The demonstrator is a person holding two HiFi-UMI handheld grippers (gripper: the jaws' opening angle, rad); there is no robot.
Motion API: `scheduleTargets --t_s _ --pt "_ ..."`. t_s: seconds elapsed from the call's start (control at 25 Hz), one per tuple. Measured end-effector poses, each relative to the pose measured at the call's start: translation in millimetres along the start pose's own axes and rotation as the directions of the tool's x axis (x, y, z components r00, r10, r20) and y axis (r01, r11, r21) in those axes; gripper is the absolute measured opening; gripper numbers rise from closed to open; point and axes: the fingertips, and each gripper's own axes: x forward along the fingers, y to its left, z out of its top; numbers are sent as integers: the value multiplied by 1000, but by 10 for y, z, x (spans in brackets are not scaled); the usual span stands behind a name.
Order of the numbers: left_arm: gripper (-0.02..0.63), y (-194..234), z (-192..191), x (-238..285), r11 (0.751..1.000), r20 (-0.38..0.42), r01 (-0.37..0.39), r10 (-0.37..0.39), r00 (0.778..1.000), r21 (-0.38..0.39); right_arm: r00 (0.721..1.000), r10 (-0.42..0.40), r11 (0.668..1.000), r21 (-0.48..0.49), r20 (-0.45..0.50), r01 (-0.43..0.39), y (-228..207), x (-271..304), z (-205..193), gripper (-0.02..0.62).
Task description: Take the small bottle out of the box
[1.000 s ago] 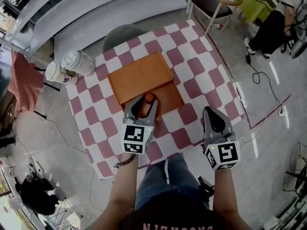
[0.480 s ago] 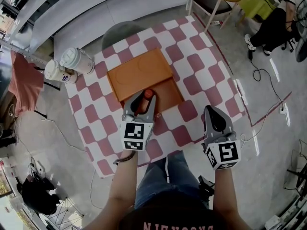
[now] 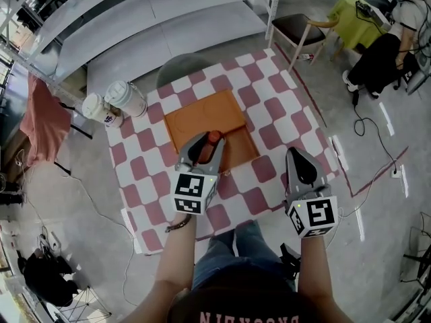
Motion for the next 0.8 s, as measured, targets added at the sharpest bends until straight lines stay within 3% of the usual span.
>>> scheduleTargets --t_s 0.36,0.8 --pt "137 20 494 -174 1000 63 -6 5 998 15 996 6 1000 -17 94 -4 15 -10 424 2" --pt "137 231 973 -437 993 152 -105 97 984 47 979 76 997 -30 191 -71 35 148 849 2"
